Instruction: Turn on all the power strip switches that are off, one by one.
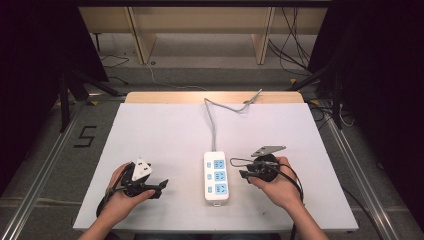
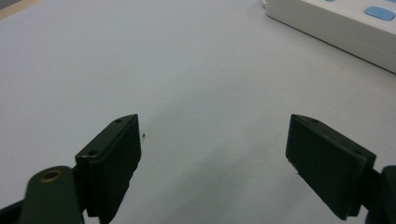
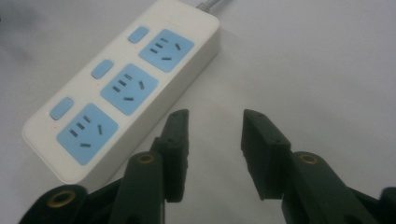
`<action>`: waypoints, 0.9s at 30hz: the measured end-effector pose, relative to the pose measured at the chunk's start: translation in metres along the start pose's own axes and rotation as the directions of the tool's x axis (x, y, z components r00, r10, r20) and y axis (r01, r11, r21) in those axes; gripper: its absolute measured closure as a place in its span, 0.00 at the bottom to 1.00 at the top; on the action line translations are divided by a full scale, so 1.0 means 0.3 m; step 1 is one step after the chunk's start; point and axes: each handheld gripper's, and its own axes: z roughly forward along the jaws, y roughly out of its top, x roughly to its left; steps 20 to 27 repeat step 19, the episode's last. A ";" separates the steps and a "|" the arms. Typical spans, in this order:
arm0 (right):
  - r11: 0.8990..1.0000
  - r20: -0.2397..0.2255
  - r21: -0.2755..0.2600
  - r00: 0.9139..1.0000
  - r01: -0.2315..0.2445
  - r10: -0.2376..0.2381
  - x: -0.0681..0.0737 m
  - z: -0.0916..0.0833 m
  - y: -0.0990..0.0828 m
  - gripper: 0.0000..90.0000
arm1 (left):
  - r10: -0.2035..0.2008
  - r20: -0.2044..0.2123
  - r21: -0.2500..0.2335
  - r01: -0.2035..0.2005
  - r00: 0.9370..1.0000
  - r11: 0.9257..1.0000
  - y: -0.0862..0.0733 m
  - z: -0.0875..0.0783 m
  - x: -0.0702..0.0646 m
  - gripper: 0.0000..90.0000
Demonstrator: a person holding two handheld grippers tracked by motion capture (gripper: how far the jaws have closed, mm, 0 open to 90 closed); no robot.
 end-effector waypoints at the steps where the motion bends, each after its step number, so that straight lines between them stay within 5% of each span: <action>1: 1.000 0.006 -0.014 1.000 -0.006 0.006 -0.011 -0.003 -0.012 0.65 | 0.003 -0.001 0.000 -0.003 1.000 1.000 0.000 0.000 0.000 0.20; 9: 0.991 0.055 -0.116 0.995 -0.072 0.079 -0.098 -0.054 -0.107 0.56 | 0.002 -0.004 -0.002 -0.002 1.000 1.000 0.001 0.000 -0.001 0.20; 16: 0.972 0.089 -0.207 0.987 -0.112 0.133 -0.140 -0.088 -0.154 0.49 | 0.007 -0.003 0.000 -0.007 1.000 1.000 0.002 0.002 -0.002 0.20; 27: 0.969 0.102 -0.221 0.986 -0.110 0.136 -0.140 -0.085 -0.162 0.46 | -0.004 -0.011 0.010 0.004 1.000 1.000 0.001 0.007 0.003 0.19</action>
